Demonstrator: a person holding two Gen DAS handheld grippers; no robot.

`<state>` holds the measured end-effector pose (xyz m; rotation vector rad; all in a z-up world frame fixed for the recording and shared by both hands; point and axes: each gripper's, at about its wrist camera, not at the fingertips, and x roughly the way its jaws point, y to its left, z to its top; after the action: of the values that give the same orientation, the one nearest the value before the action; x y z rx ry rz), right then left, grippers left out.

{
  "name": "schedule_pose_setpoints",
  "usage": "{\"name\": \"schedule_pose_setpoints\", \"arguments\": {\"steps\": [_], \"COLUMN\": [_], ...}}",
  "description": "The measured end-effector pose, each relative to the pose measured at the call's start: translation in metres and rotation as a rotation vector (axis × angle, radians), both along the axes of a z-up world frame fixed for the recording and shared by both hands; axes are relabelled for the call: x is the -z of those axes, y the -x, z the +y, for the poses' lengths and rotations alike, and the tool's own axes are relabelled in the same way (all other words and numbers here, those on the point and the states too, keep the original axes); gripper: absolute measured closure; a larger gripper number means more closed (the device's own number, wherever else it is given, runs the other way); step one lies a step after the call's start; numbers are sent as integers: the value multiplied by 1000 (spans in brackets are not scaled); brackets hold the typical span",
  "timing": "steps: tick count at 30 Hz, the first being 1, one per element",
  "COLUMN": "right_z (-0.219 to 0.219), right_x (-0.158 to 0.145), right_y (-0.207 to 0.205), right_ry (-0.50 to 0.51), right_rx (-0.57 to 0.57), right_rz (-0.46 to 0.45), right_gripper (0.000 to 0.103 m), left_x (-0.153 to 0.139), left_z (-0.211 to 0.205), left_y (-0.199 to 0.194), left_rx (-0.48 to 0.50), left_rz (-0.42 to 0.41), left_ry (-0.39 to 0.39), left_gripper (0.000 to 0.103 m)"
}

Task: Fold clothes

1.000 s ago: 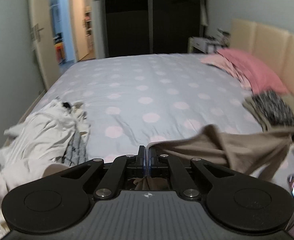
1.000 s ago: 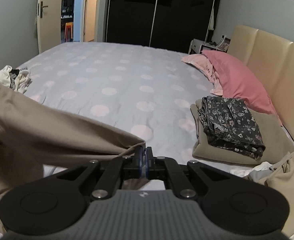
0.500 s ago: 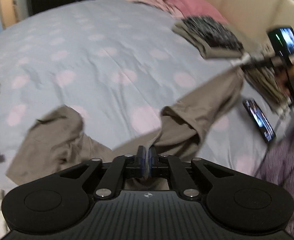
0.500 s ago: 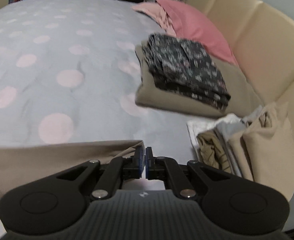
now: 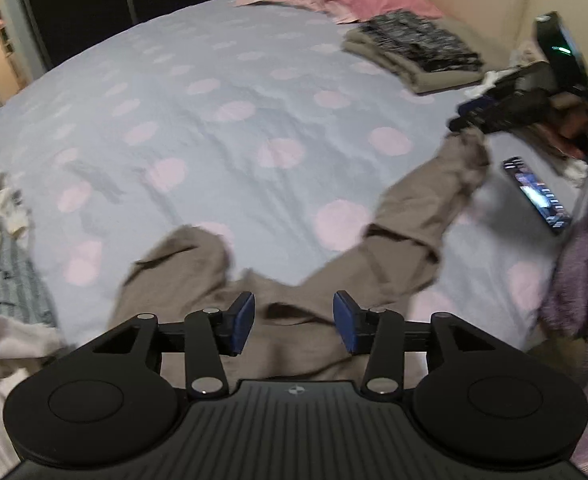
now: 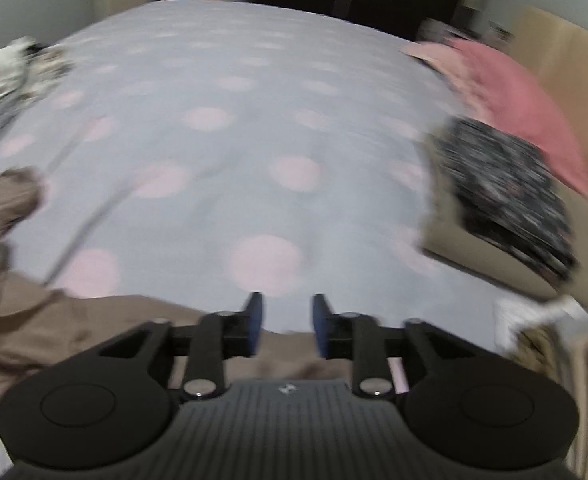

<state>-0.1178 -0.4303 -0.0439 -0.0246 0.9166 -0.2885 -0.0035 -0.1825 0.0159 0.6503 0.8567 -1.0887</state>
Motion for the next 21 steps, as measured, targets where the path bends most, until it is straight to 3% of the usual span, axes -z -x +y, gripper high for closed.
{"name": "schedule_pose_setpoints", "arguments": {"steps": [2,10,14,17,21], "right_z": [14,37,40,42,43], "right_x": [5,32,40,47,60], "right_y": [-10,-43,-55,-64,-72], "right_ry": [-6,-12,-29,-30,-47], "right_rx": [-79,-290,-331,-355,-363], "right_rz": [20,77,99,114,146], "right_gripper": [66,66,66,66,61], "left_x": [5,49,69,86,103], "left_z": [0,-20,-30,-37,-42], "left_y": [-13,-42,-58,-65,-74], "left_rx": [-11,105,124,138,91], "left_rz": [3,-117,-106,-108,-87], "left_ry": [-13,-161,-197,-255,-323], "left_gripper": [62,62,62,71,72]}}
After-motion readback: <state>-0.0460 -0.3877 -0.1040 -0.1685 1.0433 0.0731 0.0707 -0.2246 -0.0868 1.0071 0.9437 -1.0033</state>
